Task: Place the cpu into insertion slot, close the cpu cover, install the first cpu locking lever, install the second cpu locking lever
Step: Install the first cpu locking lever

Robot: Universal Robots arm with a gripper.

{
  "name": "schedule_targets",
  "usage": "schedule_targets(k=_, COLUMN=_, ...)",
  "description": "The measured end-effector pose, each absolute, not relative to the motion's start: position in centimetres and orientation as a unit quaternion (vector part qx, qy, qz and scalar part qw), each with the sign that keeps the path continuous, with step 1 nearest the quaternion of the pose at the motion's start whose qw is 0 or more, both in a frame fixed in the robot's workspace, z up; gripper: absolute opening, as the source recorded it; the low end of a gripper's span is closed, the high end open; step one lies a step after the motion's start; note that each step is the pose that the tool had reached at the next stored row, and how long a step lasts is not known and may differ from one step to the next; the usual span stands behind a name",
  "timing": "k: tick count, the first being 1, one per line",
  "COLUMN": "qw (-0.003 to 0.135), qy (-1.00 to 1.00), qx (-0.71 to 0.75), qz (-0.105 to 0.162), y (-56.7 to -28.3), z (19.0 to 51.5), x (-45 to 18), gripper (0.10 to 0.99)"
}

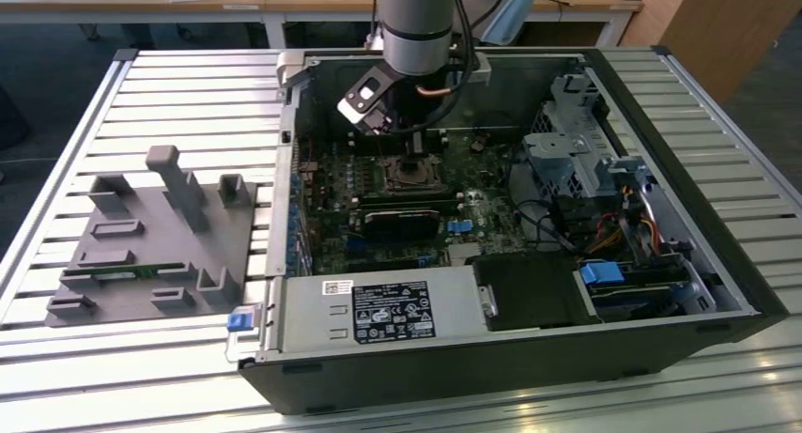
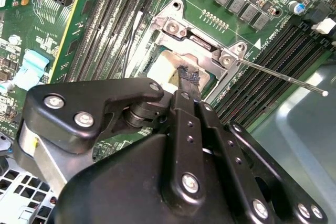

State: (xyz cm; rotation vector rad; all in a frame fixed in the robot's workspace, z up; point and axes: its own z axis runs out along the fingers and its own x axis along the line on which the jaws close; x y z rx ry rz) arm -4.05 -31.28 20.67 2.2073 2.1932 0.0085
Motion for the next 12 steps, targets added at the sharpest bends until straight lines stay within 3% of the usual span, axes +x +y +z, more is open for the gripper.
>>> schedule_targets(k=12, qw=0.015, qy=0.705, qx=0.709, qz=0.003, y=-31.27, z=21.63, x=-4.04, gripper=0.106)
